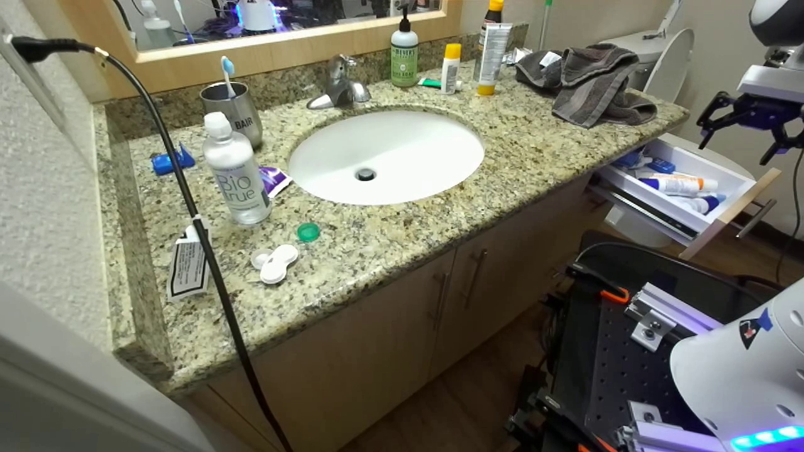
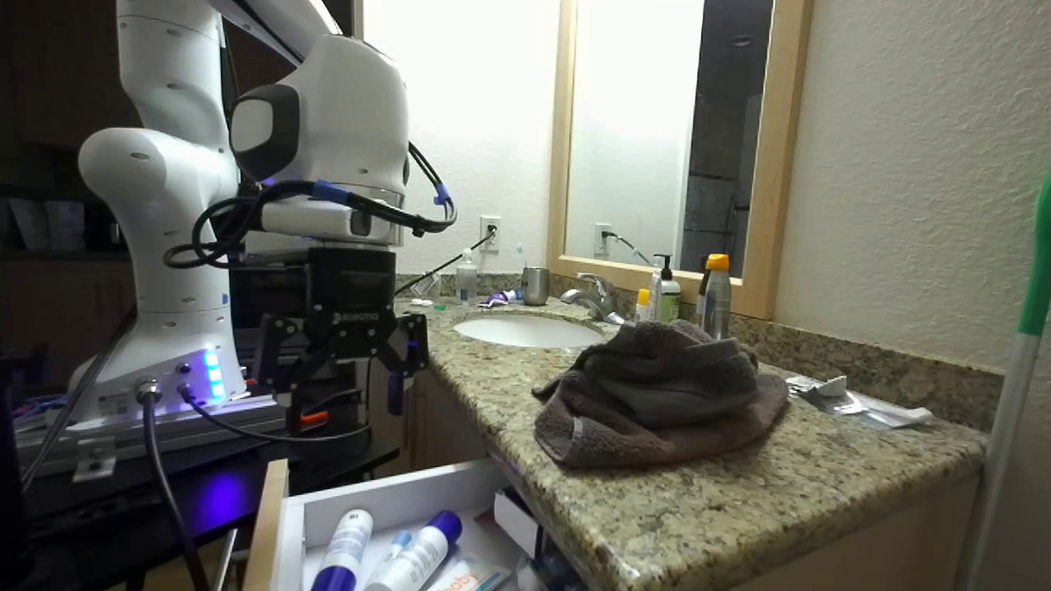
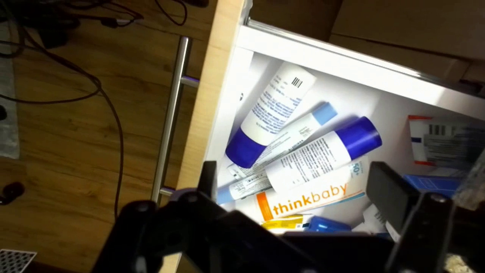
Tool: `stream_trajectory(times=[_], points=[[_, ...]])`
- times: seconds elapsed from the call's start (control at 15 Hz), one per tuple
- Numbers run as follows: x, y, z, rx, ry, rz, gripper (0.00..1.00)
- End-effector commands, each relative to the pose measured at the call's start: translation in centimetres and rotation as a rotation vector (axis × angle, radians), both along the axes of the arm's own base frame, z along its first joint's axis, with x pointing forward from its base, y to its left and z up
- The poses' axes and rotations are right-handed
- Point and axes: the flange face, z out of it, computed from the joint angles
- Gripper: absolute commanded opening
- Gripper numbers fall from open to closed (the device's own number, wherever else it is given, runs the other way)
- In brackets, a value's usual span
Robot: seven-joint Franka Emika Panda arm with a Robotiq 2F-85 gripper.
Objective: Close the drawer and then move the white and yellow bottles forward
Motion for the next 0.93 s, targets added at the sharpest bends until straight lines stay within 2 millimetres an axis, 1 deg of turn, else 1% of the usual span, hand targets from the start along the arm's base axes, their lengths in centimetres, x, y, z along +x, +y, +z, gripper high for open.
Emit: stream_trajectory(times=[0.0, 0.07, 0.2, 0.53, 0.67, 0.73, 0.87], points=[[0.0, -0.1, -0.2, 0.003, 0.003, 0.001, 1.0], [0.3, 0.0, -0.9, 0.0, 0.024, 0.006, 1.0], [0.1, 0.4, -2.0, -0.017, 0.05, -0.004, 1.0], [-1.1, -0.2, -5.1, -0.038, 0.151, -0.07, 1.0], [-1.6, -0.1, -6.2, -0.026, 0.189, -0.09, 1.0], [-1.8, -0.1, -6.7, -0.02, 0.205, -0.097, 1.0], [-2.4, -0.1, -6.9, 0.003, 0.222, -0.103, 1.0]])
